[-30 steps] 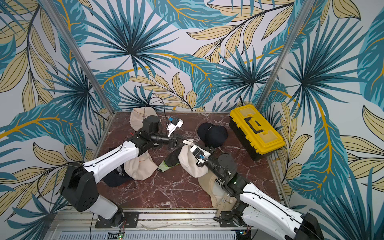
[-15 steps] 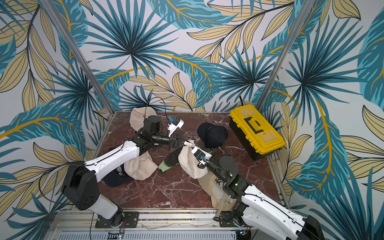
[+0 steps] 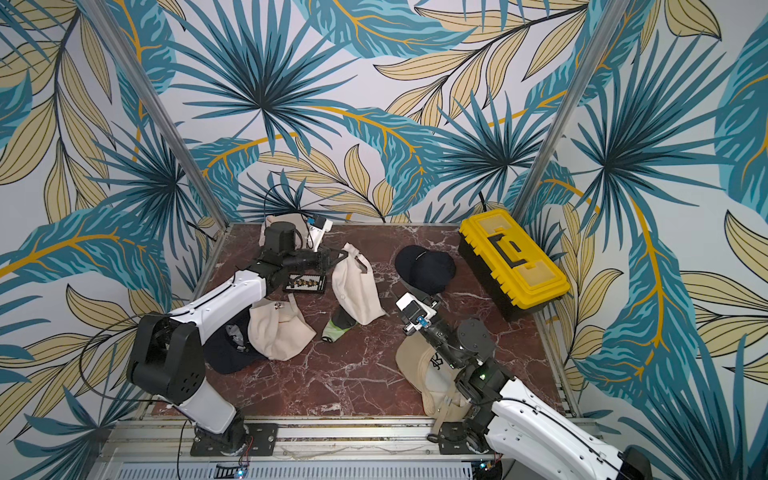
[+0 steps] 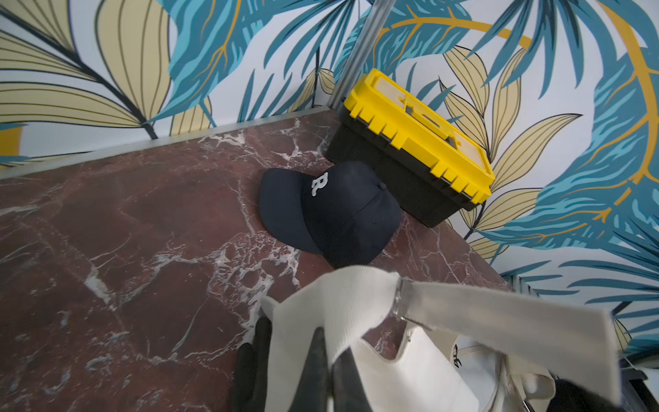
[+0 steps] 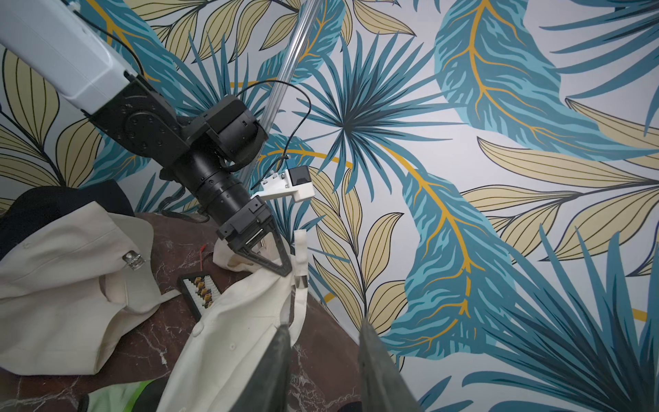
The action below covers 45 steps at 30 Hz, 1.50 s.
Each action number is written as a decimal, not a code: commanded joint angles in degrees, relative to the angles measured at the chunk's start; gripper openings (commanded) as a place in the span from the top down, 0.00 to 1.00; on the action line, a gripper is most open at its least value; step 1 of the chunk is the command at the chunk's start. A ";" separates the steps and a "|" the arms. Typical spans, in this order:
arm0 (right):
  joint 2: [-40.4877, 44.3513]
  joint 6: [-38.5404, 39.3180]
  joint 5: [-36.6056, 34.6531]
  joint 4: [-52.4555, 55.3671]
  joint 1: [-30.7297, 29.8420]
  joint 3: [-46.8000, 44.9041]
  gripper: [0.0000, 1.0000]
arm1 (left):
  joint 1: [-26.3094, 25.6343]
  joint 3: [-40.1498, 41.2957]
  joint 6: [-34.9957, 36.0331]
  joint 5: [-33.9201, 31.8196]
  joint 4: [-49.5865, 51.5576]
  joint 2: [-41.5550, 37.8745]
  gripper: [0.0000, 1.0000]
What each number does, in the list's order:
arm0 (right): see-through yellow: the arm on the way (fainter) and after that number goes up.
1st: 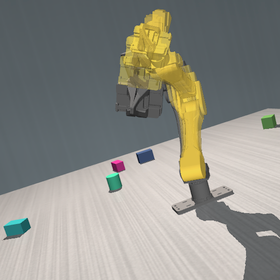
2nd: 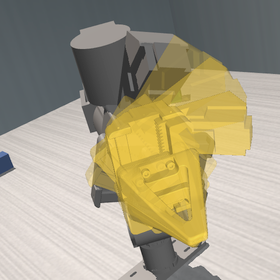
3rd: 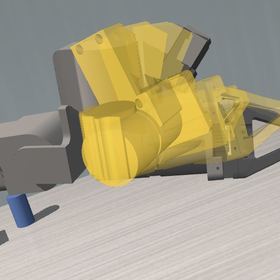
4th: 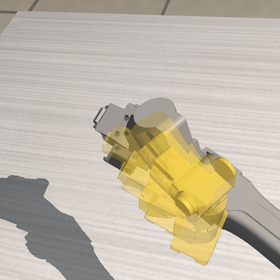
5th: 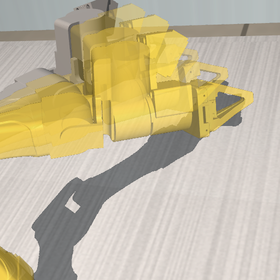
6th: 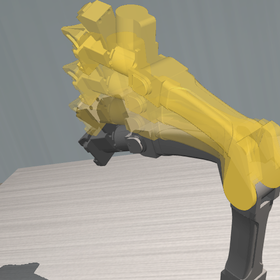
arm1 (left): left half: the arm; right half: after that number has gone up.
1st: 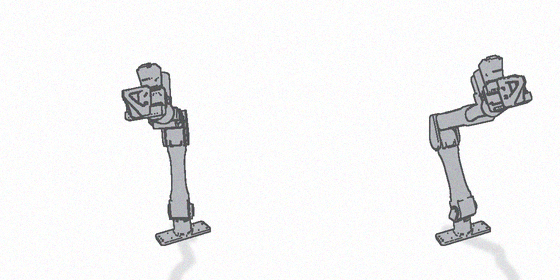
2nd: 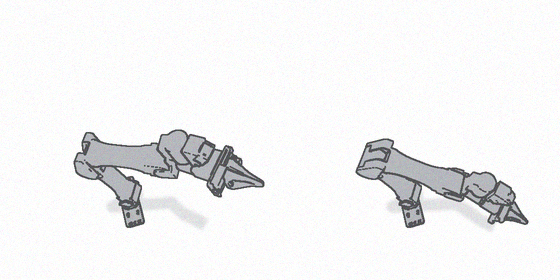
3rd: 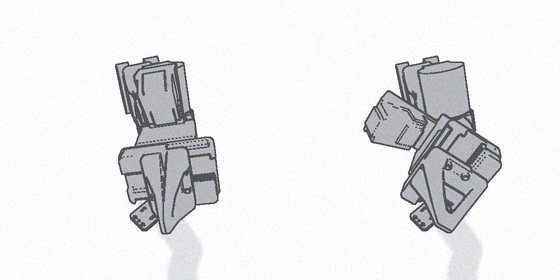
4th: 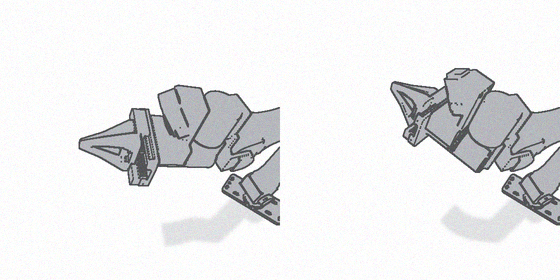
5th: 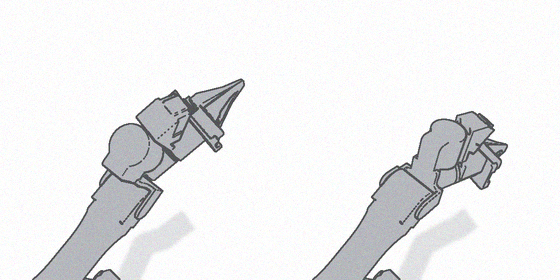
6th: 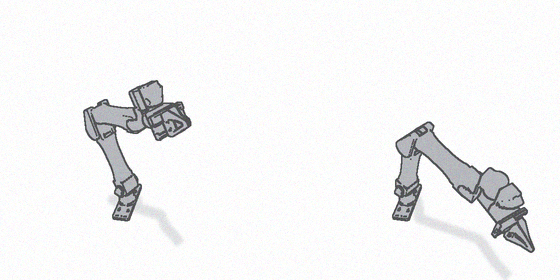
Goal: Open the adjustable buckle of the baseball cap
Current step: Pull the adjustable strap on the baseball cap.
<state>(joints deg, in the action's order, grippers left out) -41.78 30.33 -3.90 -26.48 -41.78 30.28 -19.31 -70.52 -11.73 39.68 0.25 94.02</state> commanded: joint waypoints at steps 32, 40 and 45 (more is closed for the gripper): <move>-19.10 -18.98 30.50 16.95 13.76 14.63 0.54 | -4.84 0.82 18.86 16.32 -0.65 -9.55 1.00; -19.25 -17.09 32.56 15.96 13.86 15.18 0.66 | -5.45 1.61 21.57 21.72 -0.69 -10.30 1.00; -20.20 -15.42 34.48 18.70 13.92 16.44 1.00 | -5.50 1.19 20.87 24.33 -0.60 -9.05 0.96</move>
<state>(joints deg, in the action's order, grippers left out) -61.39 13.80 28.27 -8.97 -28.08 45.60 -24.58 -69.25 8.56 60.60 0.27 85.76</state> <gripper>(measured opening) 0.041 0.050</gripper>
